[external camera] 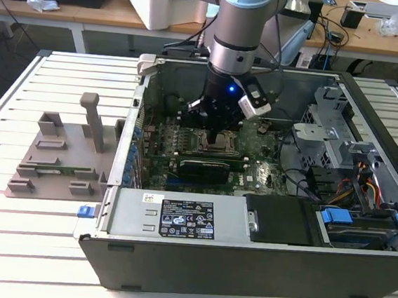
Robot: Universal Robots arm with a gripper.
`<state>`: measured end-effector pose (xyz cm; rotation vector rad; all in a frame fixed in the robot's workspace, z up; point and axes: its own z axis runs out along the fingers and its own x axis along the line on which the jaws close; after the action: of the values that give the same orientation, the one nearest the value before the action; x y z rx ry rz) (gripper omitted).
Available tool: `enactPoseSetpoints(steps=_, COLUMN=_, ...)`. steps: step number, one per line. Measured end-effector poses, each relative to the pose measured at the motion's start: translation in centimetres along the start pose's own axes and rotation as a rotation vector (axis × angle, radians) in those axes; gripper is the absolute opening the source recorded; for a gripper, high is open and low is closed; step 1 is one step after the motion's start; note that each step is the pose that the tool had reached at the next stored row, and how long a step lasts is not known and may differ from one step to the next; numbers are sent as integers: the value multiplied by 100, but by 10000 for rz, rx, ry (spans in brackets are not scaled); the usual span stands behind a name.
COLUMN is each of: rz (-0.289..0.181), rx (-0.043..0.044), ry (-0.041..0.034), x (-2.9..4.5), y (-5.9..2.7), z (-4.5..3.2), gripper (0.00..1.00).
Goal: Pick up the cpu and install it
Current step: 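Install the second cpu locking lever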
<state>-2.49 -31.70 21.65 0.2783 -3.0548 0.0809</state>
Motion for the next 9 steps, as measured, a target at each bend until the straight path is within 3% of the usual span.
enactPoseSetpoints(steps=2, rz=3, rx=60, ry=42, x=-50, y=26, z=-6, gripper=11)
enactPoseSetpoints(steps=9, rz=-6, rx=46, ry=195, x=-263, y=18, z=-23, gripper=11)
